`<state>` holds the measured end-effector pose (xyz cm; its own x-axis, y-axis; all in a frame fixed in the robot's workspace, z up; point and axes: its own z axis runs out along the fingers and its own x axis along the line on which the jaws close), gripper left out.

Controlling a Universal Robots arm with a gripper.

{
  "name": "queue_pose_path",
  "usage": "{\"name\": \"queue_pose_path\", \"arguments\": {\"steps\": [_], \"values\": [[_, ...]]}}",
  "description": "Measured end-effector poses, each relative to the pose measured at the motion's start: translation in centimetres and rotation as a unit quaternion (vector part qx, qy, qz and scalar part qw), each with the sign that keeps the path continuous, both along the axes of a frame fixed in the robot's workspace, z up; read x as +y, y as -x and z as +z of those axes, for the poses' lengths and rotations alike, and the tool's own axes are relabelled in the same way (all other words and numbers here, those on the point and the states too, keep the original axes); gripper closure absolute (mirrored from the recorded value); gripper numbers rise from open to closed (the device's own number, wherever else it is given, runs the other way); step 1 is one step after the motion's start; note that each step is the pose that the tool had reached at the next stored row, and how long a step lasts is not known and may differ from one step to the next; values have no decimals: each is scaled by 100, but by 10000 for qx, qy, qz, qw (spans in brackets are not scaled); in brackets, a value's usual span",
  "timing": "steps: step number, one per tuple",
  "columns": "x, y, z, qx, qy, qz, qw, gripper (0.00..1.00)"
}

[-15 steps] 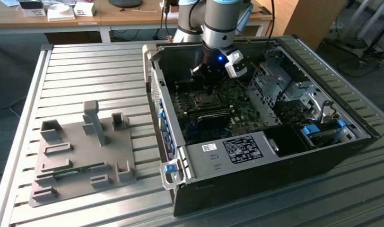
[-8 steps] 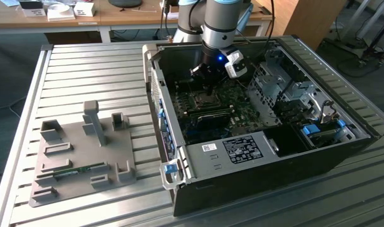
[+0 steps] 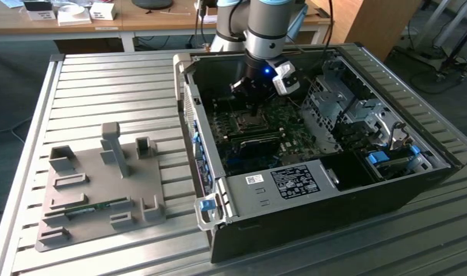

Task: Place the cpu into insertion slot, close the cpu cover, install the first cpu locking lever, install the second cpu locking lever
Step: 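Install the first cpu locking lever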

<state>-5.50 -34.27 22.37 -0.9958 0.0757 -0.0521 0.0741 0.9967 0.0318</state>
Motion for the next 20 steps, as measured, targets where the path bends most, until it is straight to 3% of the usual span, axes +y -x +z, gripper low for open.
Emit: {"name": "queue_pose_path", "arguments": {"steps": [20], "values": [[-1, 321, -8, -1, -1, 0, 10000, 89]]}}
